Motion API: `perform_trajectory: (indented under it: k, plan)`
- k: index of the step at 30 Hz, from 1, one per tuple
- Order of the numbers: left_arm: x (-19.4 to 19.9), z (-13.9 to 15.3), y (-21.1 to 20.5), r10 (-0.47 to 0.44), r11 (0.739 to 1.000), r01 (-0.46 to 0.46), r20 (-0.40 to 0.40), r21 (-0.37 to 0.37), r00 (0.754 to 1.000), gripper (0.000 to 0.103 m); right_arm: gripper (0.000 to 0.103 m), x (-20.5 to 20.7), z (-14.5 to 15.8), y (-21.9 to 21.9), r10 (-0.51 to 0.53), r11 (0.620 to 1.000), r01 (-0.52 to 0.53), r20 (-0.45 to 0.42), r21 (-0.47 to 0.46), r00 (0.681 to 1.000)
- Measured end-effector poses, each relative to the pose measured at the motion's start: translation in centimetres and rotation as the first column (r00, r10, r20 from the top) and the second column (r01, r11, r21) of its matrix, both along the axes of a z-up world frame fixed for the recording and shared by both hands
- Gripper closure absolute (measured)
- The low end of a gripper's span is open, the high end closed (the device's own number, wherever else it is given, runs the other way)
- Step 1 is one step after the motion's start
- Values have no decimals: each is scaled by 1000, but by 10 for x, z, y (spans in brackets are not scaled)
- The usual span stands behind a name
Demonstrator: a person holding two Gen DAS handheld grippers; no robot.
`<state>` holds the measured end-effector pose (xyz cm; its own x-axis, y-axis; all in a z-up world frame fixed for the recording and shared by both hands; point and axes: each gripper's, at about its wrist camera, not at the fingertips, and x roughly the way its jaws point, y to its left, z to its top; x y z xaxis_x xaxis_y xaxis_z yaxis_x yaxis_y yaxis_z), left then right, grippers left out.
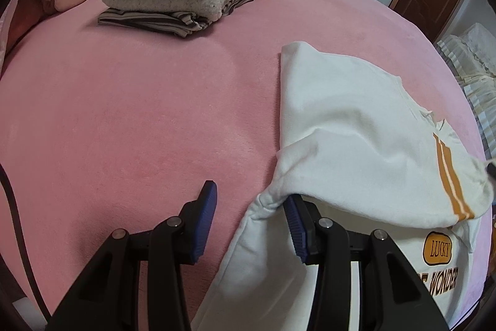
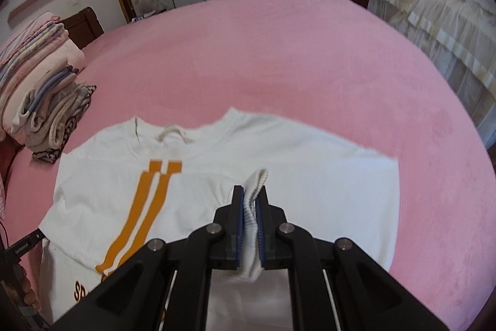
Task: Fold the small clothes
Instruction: 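Grasp the sweatshirt side edge with the right tool and fold it inward, then open the right tool and release the folded side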
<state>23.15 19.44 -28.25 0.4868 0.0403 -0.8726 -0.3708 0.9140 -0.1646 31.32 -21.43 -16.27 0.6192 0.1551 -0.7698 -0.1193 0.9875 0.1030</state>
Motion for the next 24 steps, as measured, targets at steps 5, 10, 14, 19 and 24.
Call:
perform_trajectory:
  k: [5,10,14,19,24]
  plan:
    - [0,-2,-2,-1,1000,1,8,-16,1000,60,96,7,18,8,32,997,-23,129,-70,991]
    - [0,-7,-10,-36,999,36,-10,5,999,60,96,24,-19,6,9,987,-4,28,-162,1000]
    - [-1,-6,-9,-70,998,70,-15,0,997,60,85,28,-46,-3,-51,982,33,-94,-186,994]
    - [-17,7,2,-111,994,111,-20,-1,994,60,73,12,-29,-34,-114,989,109,-41,-104,993]
    - [-18,33,12,-108,992,107,17,60,994,60,79,-3,-14,-49,-142,983,138,-22,-119,990]
